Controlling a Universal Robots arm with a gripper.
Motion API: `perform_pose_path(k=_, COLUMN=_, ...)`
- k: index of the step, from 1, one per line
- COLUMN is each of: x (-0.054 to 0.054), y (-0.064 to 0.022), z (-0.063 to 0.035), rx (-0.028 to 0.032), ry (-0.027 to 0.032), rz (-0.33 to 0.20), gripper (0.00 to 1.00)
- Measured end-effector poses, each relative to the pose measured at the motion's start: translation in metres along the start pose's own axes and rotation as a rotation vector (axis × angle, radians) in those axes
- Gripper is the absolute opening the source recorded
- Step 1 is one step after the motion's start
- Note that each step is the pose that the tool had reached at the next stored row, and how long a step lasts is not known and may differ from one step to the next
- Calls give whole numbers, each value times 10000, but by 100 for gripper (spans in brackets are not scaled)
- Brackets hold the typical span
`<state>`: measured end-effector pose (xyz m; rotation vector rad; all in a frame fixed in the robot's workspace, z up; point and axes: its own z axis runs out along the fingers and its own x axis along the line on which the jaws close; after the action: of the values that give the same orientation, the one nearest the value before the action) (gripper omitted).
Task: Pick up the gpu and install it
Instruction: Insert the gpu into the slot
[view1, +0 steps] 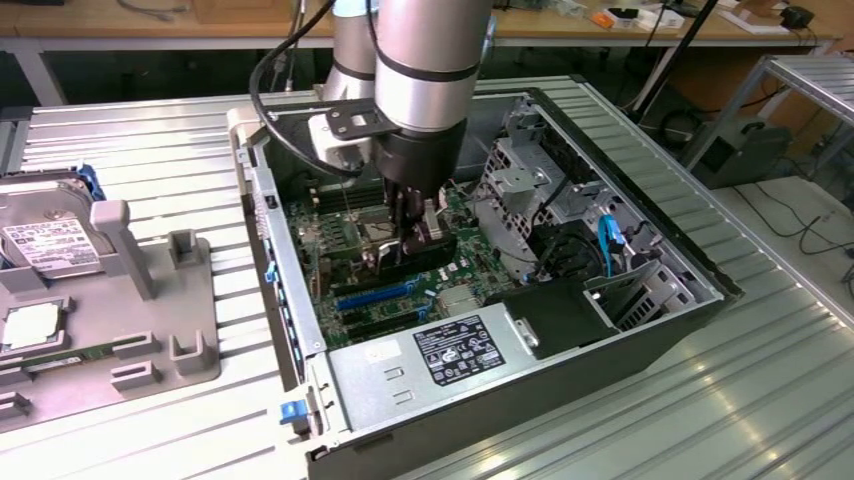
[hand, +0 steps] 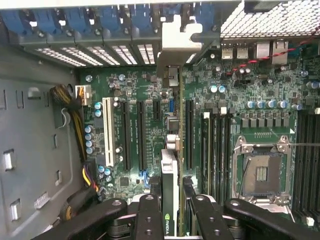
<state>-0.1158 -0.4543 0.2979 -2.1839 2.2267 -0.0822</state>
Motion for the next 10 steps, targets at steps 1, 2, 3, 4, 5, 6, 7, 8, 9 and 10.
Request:
perform_pose_path(k=1, x=0, y=24, z=10, rx=29, ry=0, rz=1, gripper=27)
perform_pose_path(k=2, x=0, y=42, z=33, rx=64, ry=2, rz=4, gripper=27)
perform_pose_path(k=3, x=-1, y=43, z=47, rx=71, ry=2, rz=6, gripper=27)
perform_pose_path(k=4, x=-1, y=44, z=65, rx=77, ry=2, rz=14, gripper=27)
perform_pose_path(k=5, x=-2, y=47, z=85, rx=81, ry=2, rz=30, gripper=27)
perform_pose_path(k=6, x=-3, y=52, z=98, rx=87, ry=4, rz=43, gripper=27)
perform_pose_path(k=7, x=-4, y=61, z=109, rx=101, ry=4, rz=57, gripper=27)
perform_pose_path(k=8, x=-7, y=70, z=116, rx=111, ry=5, rz=71, gripper=27)
perform_pose_path(k=9, x=-9, y=79, z=124, rx=123, ry=5, rz=85, gripper=27)
perform_pose_path(k=10, x=-11, y=90, z=138, rx=148, ry=6, rz=102, gripper=27)
